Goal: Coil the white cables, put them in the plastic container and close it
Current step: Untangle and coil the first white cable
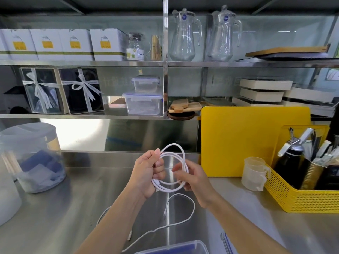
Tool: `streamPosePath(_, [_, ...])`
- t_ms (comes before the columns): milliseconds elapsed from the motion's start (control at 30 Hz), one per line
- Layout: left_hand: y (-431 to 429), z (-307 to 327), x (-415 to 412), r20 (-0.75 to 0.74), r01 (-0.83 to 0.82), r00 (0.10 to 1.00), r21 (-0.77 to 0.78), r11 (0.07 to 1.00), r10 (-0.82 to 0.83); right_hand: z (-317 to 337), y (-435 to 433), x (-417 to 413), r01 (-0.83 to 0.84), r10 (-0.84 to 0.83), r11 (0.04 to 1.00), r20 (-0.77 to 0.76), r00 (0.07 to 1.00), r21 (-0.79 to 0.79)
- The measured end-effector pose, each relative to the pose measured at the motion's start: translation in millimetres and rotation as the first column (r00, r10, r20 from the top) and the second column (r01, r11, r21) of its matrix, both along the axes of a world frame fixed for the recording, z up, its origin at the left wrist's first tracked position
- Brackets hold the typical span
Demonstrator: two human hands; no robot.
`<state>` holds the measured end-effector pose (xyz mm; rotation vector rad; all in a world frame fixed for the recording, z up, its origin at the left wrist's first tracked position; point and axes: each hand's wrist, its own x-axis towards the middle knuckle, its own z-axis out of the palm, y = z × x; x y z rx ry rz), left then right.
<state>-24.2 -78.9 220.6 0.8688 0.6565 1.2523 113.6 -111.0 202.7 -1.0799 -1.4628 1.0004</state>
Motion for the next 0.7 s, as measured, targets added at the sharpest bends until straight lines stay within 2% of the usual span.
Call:
streamPosePath(100, [2.8, 4.3, -4.0, -0.025, -0.024, 0.999, 0.023, 0.999, 0.024, 0.5, -0.6, 6.4, -0.045, 0.042, 0.998, 0.057, 0.997, 0.046])
streamPosePath(300, [8.6, 11.2, -12.9, -0.098, -0.094, 0.99, 0.089, 0.992, 0.103, 3.0, 0.4, 32.4, 0.045, -0.057, 0.997, 0.201, 0.978, 0.063])
streamPosePath(433, [8.2, 8.7, -9.5, -0.113, -0.16, 0.979, 0.089, 0.983, 0.17, -2.3, 6.4, 41.5, 0.134, -0.152, 0.988, 0.37, 0.917, 0.073])
streamPosePath(500, [6.4, 5.8, -4.9, -0.13, -0.207, 0.967, 0.102, 0.973, 0.219, 0.0, 5.7, 41.3, 0.101, -0.106, 0.994, 0.43, 0.897, 0.035])
streamPosePath(600, [0.6, 0.0, 8.1, -0.171, -0.262, 0.944, 0.126, 0.957, 0.282, 8.1, -1.3, 29.0, -0.051, 0.062, 0.997, 0.191, 0.98, -0.062])
streamPosePath(633, [-2.2, -1.9, 13.6, -0.19, -0.273, 0.937, 0.13, 0.953, 0.294, 9.3, -2.0, 22.2, -0.051, 0.057, 0.998, 0.118, 0.991, -0.046])
streamPosePath(700, [-8.8, -2.2, 21.6, -0.227, -0.274, 0.926, 0.14, 0.951, 0.3, 8.2, 0.2, 11.0, 0.071, -0.073, 0.997, 0.07, 0.995, 0.031])
